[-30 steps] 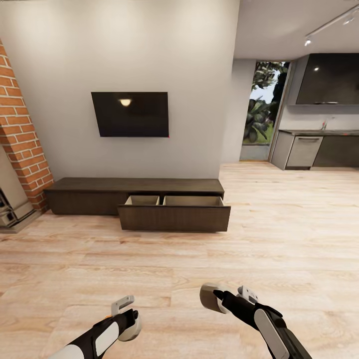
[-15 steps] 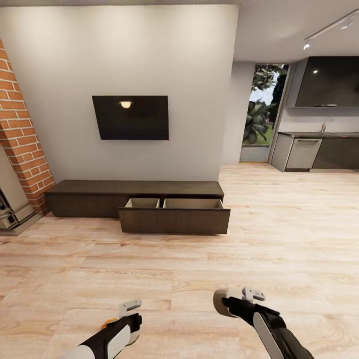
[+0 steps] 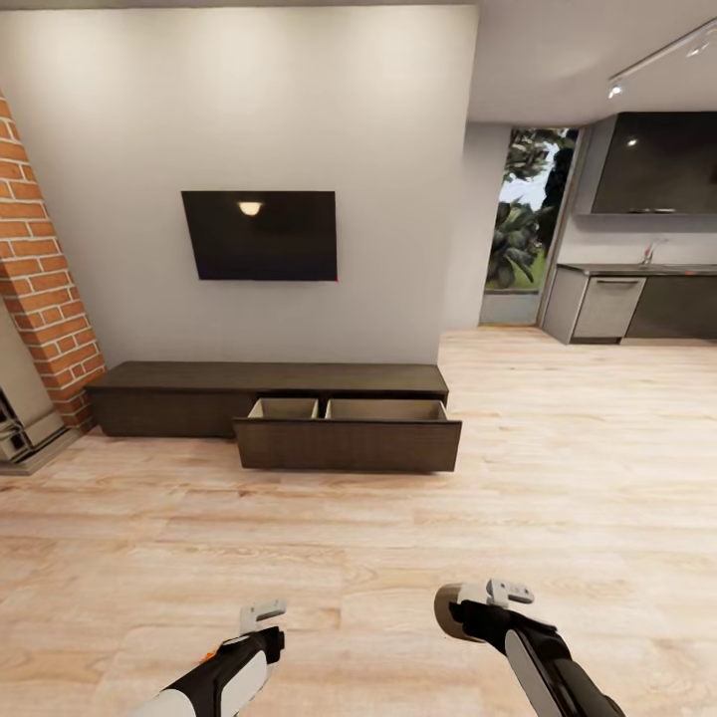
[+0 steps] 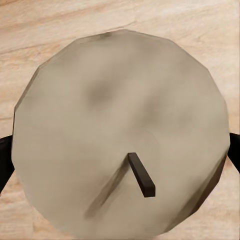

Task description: Place each of the two pumpkins and all three candles from the living room inside a cabinet in the living room (use any cabinet), then make sure every cabinet is closed, and position the cauldron so it is next to a table in the living room.

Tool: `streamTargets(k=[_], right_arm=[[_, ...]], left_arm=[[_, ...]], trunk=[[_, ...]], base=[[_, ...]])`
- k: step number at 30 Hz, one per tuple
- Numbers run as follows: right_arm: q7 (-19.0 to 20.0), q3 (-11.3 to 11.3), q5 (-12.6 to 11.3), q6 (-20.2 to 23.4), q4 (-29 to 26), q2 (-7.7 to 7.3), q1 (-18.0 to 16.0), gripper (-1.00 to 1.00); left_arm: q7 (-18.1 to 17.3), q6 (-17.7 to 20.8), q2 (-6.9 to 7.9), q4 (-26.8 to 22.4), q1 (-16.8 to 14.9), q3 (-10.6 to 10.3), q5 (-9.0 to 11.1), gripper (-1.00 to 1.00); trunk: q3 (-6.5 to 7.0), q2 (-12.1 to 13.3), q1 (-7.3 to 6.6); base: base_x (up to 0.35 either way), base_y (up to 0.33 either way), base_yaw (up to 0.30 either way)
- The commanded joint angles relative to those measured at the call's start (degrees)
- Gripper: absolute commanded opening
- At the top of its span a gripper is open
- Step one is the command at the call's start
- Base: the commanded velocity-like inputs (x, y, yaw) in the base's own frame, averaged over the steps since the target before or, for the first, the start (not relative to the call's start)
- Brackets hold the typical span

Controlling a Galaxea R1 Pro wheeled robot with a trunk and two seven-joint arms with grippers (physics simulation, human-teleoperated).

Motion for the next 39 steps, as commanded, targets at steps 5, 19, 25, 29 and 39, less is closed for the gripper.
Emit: streamTargets(k=[5,19,25,29,39], right_arm=[[-0.55,0.18,-0.71,0.05,0.67,-0.07,-0.03,-1.00],[-0.55,0.40,-0.64,-1.25,2.01,-0.07,-0.03,-1.00],[-0.55,0.49,-0.64,-1.81,2.03,-0.10,-0.03,-1.00],[-0.55,0.57,-0.62,-1.88,2.06,-0.12,-0.03,-1.00],[-0.49,0.85,-0.48,-3.73,2.09,-0.16,-0.03,-1.00]], left_arm=[[0.56,0.23,-0.06,-0.11,-0.04,-0.43,0.18,-1.00],[0.58,0.19,-0.07,-0.05,-0.04,-0.38,0.22,-1.00],[0.65,0.18,-0.07,-0.04,-0.04,-0.38,0.21,-1.00],[0.65,0.20,-0.07,-0.04,-0.04,-0.38,0.22,-1.00],[0.64,0.27,-0.07,-0.04,-0.04,-0.38,0.22,-1.00]], trunk=[[-0.06,-0.03,0.03],[-0.06,-0.03,0.03],[-0.06,-0.03,0.03],[-0.06,-0.03,0.03],[-0.06,-0.03,0.03]], base=[[0.315,-0.079,0.000],[0.277,-0.140,0.000],[0.310,-0.165,0.000],[0.303,-0.189,0.000],[0.304,-0.175,0.000]])
